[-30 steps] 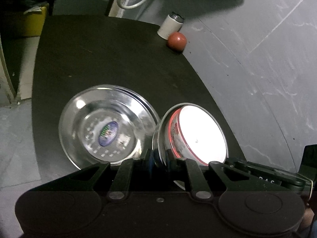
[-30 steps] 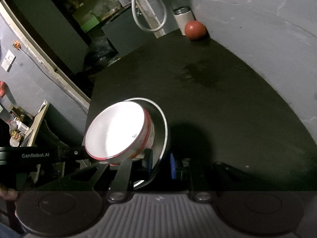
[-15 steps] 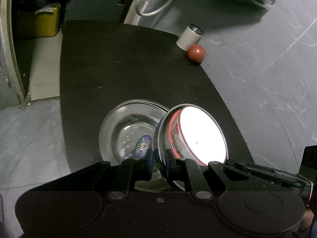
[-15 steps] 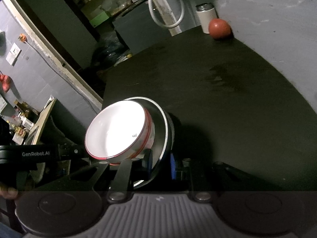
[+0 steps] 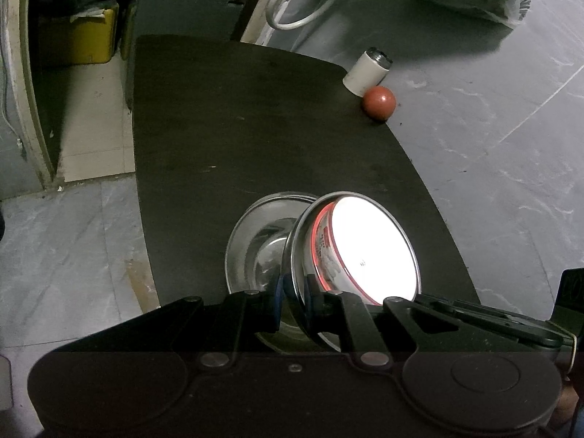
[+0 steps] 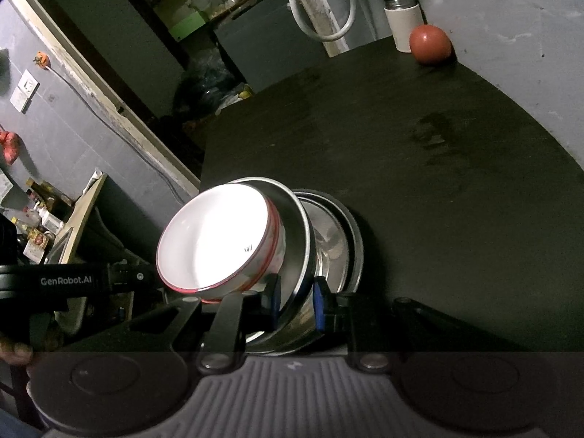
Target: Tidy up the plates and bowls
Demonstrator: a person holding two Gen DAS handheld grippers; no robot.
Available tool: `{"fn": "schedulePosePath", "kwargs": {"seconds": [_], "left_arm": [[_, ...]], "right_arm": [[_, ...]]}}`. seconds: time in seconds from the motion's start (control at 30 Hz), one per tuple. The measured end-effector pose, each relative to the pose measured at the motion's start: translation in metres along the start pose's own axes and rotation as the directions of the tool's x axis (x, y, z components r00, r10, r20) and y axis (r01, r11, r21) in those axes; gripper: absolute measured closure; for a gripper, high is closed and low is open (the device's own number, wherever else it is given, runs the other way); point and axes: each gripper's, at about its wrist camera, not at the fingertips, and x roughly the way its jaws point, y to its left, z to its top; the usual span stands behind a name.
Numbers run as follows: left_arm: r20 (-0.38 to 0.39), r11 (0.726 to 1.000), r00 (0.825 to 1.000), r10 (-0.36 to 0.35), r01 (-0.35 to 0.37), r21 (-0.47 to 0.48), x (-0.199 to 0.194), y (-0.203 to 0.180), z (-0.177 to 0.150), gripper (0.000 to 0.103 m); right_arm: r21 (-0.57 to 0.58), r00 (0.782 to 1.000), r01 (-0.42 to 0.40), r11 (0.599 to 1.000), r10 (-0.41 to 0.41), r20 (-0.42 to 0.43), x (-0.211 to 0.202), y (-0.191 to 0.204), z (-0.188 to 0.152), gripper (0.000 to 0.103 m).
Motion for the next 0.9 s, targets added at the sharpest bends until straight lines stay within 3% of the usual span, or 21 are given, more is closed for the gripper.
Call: {"fn": "schedulePosePath", "kwargs": {"seconds": [0.9], "left_arm": [[-0.042,1.000,0.999,-0.006,0.007,0.008,0.017,0.007,0.012,0.092]], "right_arm": [[0.037,0.999,0.039,0.999,-0.038,-0.019,0.013,0.010,-0.001,0.082]]}}
